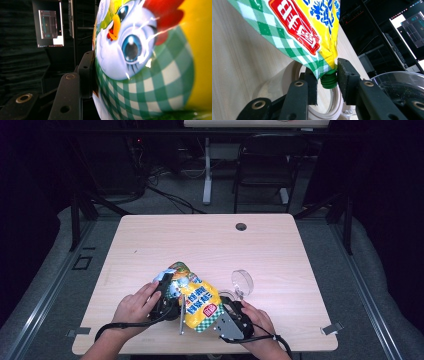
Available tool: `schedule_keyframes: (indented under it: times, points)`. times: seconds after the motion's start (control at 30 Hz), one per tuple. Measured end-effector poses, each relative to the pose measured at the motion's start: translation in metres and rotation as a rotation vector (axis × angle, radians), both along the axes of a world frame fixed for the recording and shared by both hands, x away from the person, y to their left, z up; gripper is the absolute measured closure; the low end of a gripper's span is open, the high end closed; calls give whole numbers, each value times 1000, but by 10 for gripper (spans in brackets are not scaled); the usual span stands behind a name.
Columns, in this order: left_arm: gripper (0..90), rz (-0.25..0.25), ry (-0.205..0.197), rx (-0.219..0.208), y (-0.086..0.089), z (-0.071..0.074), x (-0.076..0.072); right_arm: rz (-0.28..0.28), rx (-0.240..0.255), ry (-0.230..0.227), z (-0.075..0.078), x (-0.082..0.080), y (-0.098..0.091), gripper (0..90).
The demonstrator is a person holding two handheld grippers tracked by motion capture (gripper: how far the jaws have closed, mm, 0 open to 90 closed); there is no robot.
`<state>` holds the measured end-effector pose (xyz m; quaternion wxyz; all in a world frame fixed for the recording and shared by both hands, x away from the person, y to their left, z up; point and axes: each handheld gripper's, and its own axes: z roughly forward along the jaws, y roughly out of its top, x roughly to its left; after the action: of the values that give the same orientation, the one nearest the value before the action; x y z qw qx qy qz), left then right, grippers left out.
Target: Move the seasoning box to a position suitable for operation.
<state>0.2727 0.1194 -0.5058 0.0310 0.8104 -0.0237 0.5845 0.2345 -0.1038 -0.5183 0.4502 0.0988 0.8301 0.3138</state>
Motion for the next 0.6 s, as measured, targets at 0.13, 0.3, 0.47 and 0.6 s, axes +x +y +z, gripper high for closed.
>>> schedule_keyframes:
  times: [0.13, 0.3, 0.47, 0.6]
  points:
    - [571, 7, 4, 9, -1, 1, -1, -2, 2, 4, 0, 0, 0, 707]
    - [571, 8, 1, 17, -1, 4, -1, -5, 15, 9, 1, 0, -1, 707]
    - [571, 2, -5, 35, -2, 6, -1, -7, 26, 14, 1, 1, -1, 707]
    - [571, -3, -24, 47, -3, 8, 0, -9, 42, 19, 1, 2, -1, 707]
